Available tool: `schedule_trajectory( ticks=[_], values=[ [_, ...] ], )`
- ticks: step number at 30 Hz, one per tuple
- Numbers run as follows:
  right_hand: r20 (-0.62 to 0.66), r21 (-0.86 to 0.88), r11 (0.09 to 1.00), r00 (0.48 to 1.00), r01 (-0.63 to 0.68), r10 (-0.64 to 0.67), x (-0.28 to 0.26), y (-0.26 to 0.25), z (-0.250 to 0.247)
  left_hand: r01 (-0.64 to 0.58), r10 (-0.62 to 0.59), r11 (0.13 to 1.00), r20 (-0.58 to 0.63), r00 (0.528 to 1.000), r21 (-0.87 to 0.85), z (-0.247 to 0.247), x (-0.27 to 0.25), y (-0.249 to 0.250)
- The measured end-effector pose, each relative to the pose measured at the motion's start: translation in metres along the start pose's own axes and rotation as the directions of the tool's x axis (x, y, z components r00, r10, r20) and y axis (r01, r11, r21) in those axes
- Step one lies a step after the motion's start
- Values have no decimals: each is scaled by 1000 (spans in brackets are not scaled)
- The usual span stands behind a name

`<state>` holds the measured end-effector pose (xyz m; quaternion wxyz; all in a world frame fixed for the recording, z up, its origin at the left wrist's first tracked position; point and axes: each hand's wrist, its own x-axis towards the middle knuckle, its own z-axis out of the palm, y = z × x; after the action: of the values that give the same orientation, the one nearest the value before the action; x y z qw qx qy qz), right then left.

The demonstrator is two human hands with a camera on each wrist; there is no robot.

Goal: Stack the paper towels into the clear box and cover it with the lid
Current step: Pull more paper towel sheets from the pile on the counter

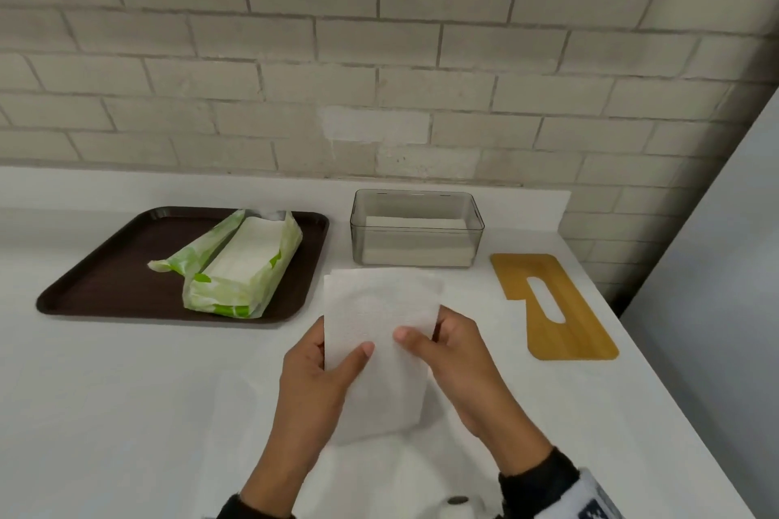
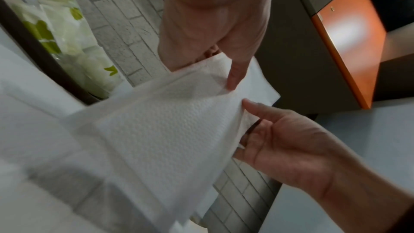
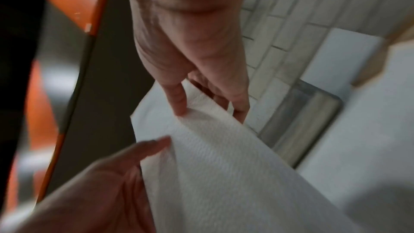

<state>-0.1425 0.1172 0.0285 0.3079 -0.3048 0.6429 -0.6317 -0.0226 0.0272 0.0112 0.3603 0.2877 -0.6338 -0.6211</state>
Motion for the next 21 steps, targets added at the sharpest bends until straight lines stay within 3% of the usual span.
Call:
schedule_trajectory(
  ticks=[3,5,8,10,12,14,17,21],
  values=[
    [-97,-68,986,983,151,-157,-6,-2,0,-65,65,997,-11,998,-41,13,1,3],
    [-104,-91,982,979,165,-174,-6,2,0,-91,90,994,-11,996,-58,18,2,4],
    [-86,-137,990,995,46,-58,-5,14,-6,-55,51,993,-43,998,-106,23,7,1],
    [9,-243,968,998,-60,64,-4,22,-12,-1,-8,987,-57,998,-162,23,10,-2],
    [112,-417,895,969,-156,221,-7,29,-17,37,-55,973,-72,996,-228,20,12,-5],
    [155,-478,855,940,-199,305,-11,33,-25,31,-59,954,-86,995,-299,9,15,-5],
    [82,-349,923,976,-162,203,-16,26,-46,-21,-12,976,-150,989,-217,-16,18,-8],
    [-69,-65,994,994,-88,84,-20,14,-66,27,-31,999,-146,989,-32,-34,6,-17]
  ],
)
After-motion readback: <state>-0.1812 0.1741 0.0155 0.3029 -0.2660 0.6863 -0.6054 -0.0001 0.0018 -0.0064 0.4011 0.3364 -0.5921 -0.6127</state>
